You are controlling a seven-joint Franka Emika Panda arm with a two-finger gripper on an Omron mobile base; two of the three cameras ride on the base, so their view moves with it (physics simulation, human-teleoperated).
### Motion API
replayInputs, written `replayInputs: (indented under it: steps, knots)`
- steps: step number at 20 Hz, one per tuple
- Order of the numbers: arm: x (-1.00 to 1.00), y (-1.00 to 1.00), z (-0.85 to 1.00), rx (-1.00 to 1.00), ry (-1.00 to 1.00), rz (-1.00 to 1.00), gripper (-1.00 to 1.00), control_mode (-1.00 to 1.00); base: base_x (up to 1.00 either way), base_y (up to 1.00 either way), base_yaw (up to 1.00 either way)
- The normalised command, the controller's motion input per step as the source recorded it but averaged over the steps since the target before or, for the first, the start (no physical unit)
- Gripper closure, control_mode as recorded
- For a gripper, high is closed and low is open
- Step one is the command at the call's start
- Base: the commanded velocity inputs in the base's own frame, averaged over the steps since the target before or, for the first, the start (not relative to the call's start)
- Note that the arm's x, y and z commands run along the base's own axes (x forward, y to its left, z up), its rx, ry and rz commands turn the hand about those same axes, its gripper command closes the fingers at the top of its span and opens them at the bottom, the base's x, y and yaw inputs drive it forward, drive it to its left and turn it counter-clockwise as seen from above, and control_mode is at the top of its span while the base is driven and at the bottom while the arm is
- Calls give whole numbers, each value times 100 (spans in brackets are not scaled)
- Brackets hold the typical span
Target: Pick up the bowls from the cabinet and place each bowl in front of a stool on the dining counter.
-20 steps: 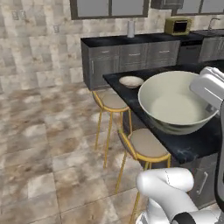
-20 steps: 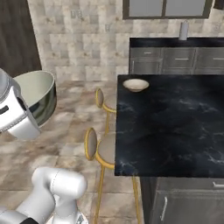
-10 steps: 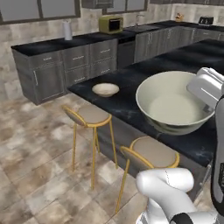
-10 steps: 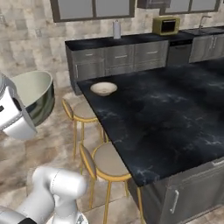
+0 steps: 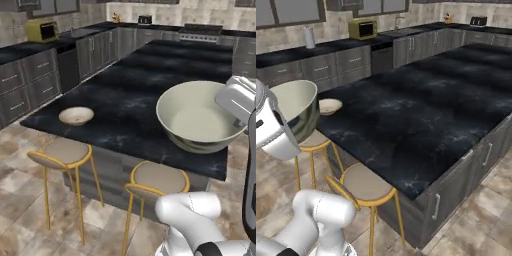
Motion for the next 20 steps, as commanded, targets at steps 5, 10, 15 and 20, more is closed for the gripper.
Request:
replayInputs:
  steps: [5,10,15,20]
  knots:
    - [0,0,0,0,0,0,100,100,29,75,-72]
    - [0,0,0,0,0,0,100,100,35,82,-71]
    - [0,0,0,0,0,0,100,100,38,86,-70]
    - [0,0,0,0,0,0,100,100,45,70,-54]
